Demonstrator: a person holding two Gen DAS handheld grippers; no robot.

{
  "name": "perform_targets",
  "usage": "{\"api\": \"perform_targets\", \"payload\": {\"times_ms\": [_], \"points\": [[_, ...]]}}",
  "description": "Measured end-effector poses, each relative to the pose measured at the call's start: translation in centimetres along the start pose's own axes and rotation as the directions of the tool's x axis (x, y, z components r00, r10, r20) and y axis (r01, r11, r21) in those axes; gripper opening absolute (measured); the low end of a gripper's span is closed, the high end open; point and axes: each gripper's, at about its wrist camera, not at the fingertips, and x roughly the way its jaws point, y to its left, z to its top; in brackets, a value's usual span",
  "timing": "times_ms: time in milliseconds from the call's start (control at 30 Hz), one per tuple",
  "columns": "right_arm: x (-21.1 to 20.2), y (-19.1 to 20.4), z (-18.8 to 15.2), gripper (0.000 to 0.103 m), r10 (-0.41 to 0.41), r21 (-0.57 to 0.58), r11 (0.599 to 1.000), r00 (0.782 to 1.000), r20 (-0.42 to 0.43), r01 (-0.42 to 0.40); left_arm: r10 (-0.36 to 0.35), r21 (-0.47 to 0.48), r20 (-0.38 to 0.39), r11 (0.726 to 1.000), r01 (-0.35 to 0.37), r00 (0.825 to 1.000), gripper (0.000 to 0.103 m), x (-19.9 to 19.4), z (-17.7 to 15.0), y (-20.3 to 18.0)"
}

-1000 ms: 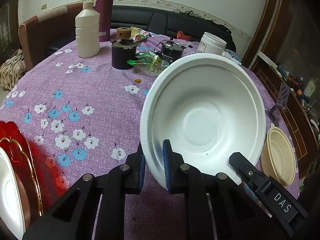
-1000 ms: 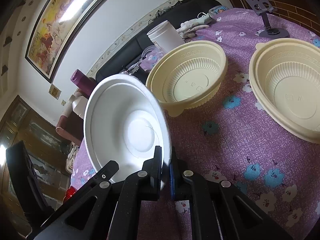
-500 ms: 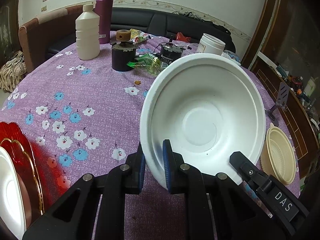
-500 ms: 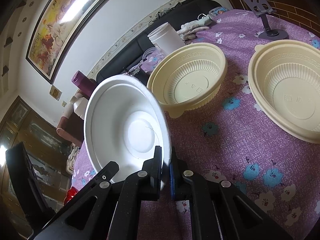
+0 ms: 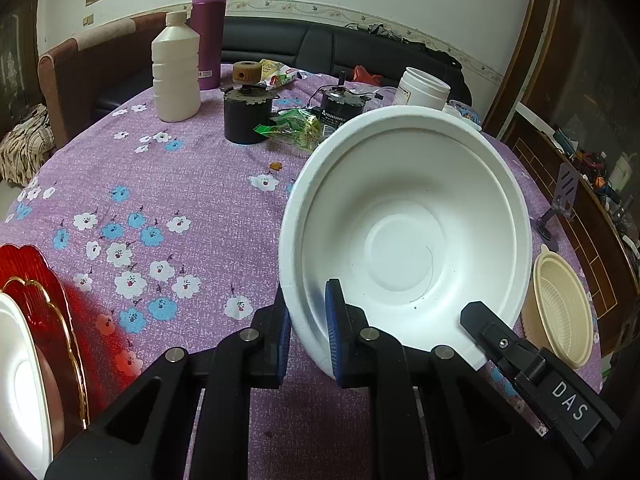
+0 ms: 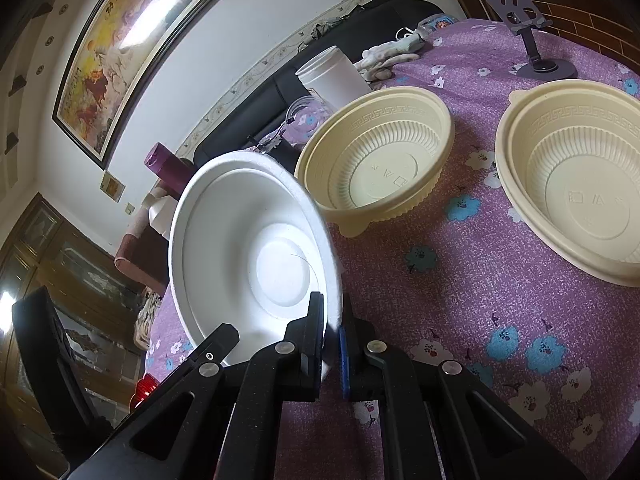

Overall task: Organize plates and bowls
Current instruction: 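Lift the second white foam bowl with both grippers, then carry the second white bowl with both grippers over the stacked plates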

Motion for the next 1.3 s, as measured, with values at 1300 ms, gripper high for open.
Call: {"api": "perform_targets", "payload": {"times_ms": [1300], "points": [[-7.6, 11.2, -5.5, 0.007, 0.108, -0.181, 0.976, 0.992, -0.061, -0.117, 0.108, -0.077, 0.079, 0.992, -0.102, 0.991, 0.016, -13.0, -2.2, 8.0]]}}
